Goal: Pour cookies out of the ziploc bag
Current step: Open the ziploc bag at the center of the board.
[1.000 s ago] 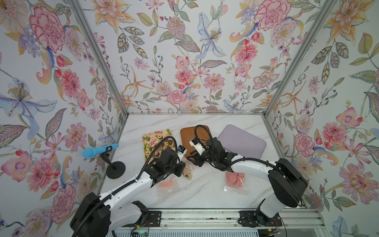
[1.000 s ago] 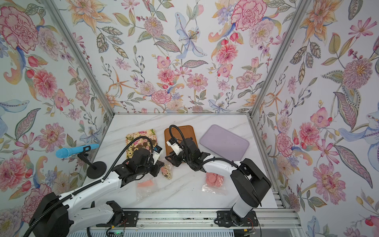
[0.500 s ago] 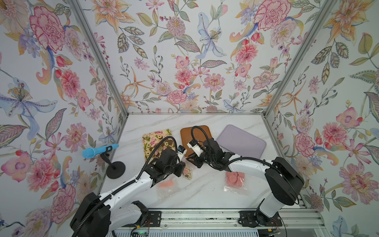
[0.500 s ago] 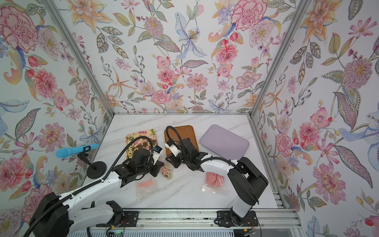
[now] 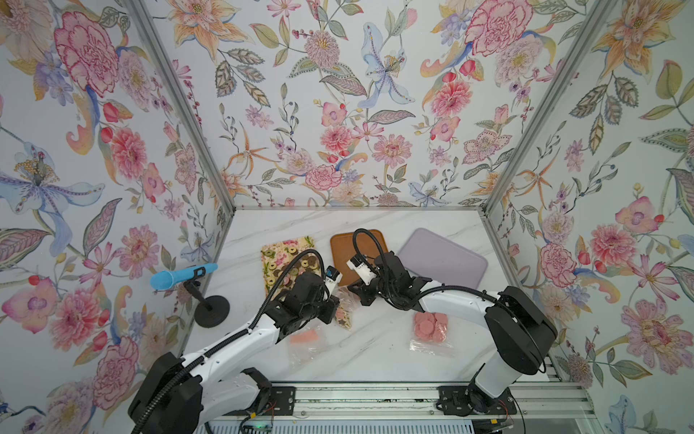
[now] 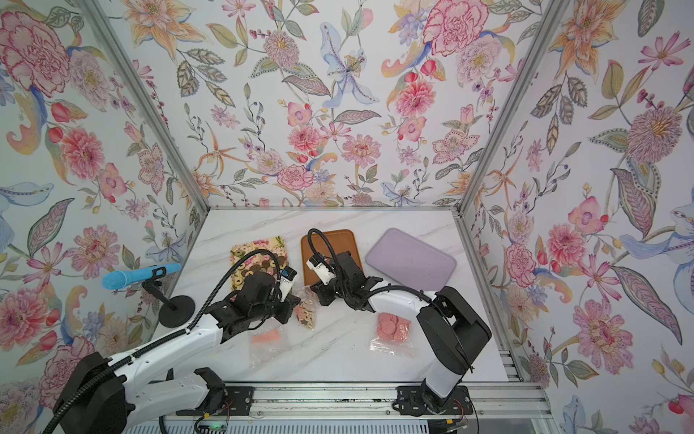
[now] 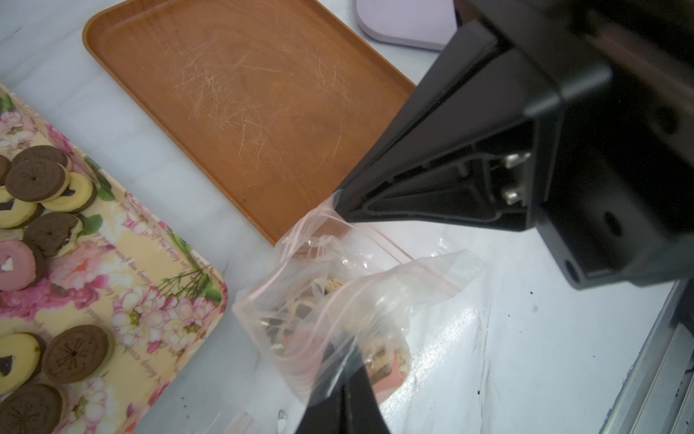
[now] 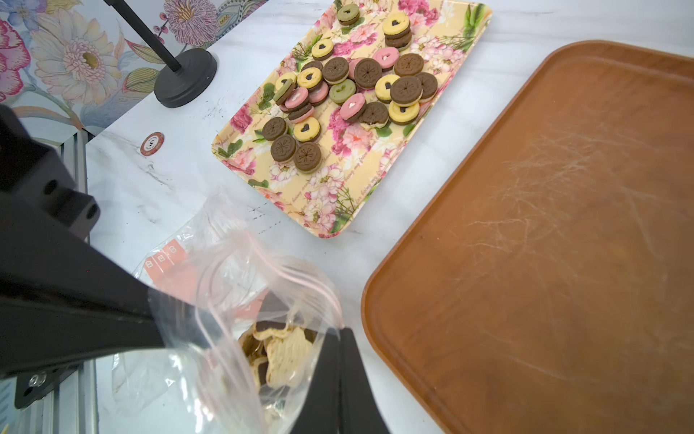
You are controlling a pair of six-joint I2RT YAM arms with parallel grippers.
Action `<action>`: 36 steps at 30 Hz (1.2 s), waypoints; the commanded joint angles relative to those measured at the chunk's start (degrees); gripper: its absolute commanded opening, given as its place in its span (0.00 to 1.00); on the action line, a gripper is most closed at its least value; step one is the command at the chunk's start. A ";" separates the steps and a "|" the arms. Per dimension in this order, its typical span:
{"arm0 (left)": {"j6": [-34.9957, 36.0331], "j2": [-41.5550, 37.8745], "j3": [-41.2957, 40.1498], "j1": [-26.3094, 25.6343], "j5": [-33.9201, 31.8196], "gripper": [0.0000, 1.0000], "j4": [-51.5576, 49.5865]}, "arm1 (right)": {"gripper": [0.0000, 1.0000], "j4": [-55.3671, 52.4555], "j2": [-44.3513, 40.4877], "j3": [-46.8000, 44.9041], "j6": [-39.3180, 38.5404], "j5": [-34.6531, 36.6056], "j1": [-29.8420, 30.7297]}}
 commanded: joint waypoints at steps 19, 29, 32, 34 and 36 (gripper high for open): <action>3.39 1.35 -0.05 0.23 -1.95 0.00 -3.41 | 0.00 -7.21 -5.52 -0.02 -3.47 4.11 -4.94; -0.60 -2.85 3.77 0.32 -1.31 0.42 -0.92 | 0.00 -8.67 -7.38 -0.51 -2.76 4.97 -4.32; -3.97 -3.84 5.11 0.33 0.91 0.51 -0.57 | 0.00 -8.76 -7.39 -0.58 -2.36 5.46 -4.28; -7.16 -3.58 5.58 0.38 1.99 0.52 -0.04 | 0.00 -8.85 -7.28 -0.54 -2.36 5.62 -4.45; -12.21 -2.62 5.94 0.40 0.60 0.52 0.26 | 0.00 -8.85 -7.30 -0.68 -2.36 5.54 -4.45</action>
